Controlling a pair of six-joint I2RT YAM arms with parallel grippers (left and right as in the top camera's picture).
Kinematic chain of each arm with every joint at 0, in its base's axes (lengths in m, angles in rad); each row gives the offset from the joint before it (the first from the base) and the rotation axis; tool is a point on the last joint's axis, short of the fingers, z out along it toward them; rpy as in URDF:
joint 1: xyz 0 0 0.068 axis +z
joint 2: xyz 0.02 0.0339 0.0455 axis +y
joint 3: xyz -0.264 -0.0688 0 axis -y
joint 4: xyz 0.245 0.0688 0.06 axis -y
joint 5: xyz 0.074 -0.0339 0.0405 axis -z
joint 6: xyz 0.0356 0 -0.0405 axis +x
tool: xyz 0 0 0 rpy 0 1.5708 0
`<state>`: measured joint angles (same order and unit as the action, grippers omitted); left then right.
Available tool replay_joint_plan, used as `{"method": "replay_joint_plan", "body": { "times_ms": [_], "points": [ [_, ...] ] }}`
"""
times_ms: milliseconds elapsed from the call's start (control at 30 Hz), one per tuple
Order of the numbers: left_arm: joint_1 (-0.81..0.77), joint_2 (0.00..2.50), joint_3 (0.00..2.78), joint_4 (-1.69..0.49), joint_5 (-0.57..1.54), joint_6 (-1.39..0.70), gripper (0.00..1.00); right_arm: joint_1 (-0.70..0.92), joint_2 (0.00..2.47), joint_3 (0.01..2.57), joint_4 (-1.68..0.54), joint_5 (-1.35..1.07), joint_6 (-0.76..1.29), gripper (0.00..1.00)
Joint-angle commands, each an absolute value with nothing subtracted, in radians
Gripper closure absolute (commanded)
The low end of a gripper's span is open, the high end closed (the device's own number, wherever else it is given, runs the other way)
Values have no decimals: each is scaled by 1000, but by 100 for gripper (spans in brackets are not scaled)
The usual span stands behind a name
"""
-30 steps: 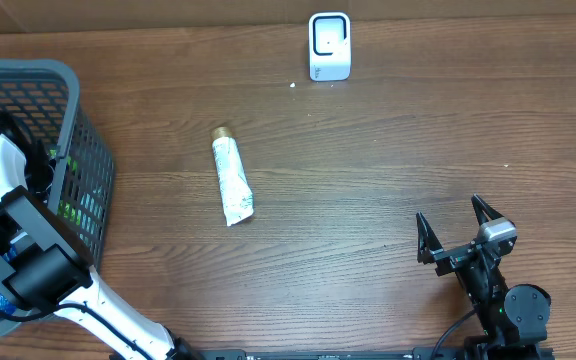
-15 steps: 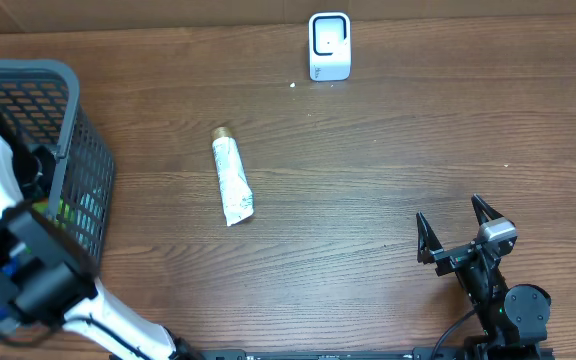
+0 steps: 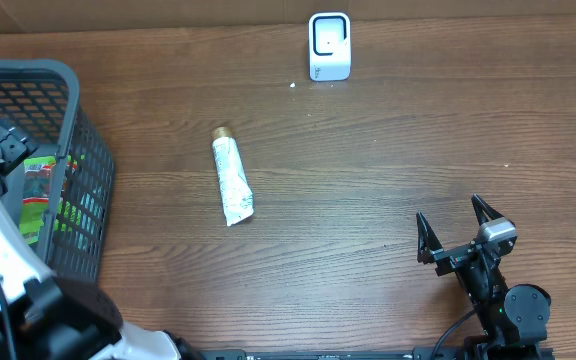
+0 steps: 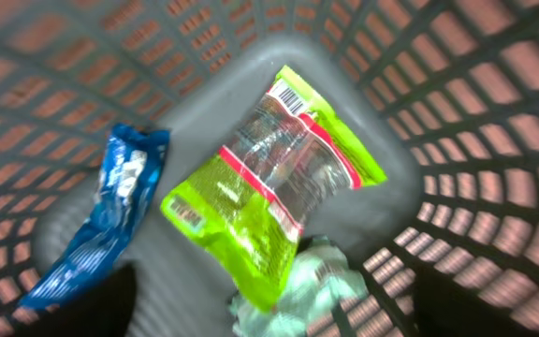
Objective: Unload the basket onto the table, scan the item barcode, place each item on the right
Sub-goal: 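Reach into the basket toward the green candy bag with the left gripper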
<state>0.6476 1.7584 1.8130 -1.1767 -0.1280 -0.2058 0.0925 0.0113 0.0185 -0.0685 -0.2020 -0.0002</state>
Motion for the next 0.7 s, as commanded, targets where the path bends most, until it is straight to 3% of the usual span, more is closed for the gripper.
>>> {"method": "replay_joint_plan", "body": {
  "times_ms": [0,100,667],
  "points": [
    [643,1874,1800,-1157,-137,-127,5,97,3,8,-62,-199,3,0],
    [643,1958,1800,-1148,-138,-65,0,97,3,8,-62,-199,3,0],
    [680,2056,1798,-1066,-163,13,0,97,3,8,-62,-199,3,0]
  ]
}}
